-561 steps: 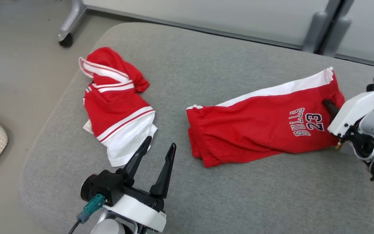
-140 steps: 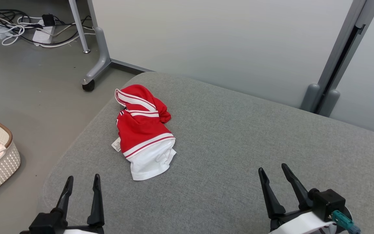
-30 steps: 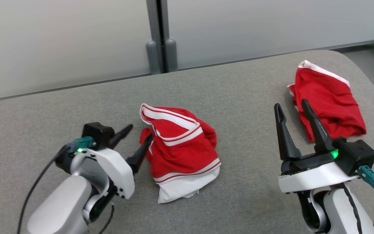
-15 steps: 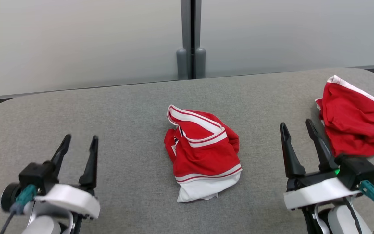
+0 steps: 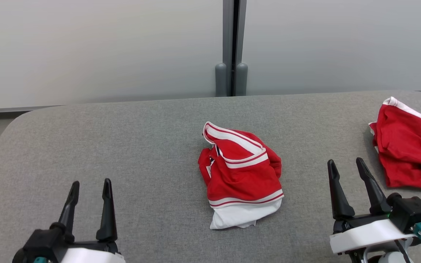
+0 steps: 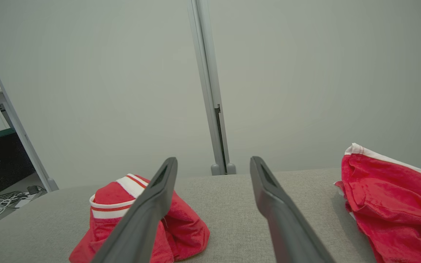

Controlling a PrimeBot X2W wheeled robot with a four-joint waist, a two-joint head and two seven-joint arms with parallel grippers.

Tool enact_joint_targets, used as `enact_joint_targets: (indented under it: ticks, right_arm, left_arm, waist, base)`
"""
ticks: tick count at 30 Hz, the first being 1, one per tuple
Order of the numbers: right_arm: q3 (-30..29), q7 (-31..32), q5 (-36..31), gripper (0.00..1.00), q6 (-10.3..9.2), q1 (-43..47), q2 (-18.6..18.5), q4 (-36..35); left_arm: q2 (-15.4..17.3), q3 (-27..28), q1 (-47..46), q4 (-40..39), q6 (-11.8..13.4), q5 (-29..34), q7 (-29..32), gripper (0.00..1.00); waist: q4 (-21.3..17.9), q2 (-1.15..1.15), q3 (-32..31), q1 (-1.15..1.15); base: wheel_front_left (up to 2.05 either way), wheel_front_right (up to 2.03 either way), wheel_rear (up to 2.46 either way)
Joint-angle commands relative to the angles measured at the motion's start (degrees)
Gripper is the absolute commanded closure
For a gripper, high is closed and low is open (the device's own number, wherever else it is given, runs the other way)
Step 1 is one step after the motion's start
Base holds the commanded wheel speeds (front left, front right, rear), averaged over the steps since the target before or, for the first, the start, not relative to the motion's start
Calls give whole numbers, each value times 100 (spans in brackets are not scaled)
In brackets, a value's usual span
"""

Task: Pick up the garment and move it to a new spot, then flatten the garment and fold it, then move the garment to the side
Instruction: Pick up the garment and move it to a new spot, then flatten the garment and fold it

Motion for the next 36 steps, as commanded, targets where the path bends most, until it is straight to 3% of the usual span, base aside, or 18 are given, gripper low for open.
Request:
enact_joint_targets:
  ticks: [1,11,22,27,36]
  right_arm:
    - [-42,-28,-45,0,2,80,-2,-53]
    - [-15,-28,-62,0,2,42,12,-25]
    - [129,-28,12,0,2,1,-30,108]
    - [530,-12,341,0,2,-240,-110,380]
    - [1257,1012,1014,0,2,-1218,-530,1230]
  left_arm:
    - [-116,130,109,-23,-136,150,-3,0]
    - [-537,427,115,230,-715,545,-4,0]
    - [-838,639,81,382,-1057,849,-5,0]
    - [-939,727,83,417,-1163,920,-4,0]
    - [-1091,721,21,515,-1370,1021,-1,0]
  waist:
    - [22,0,-8,0]
    - [35,0,-6,0]
    - [108,0,29,0]
    - [156,0,45,0]
    - [405,0,92,0]
  base:
    - [0,0,0]
    - [0,0,0]
    - [0,0,0]
    - [0,0,0]
    - [0,0,0]
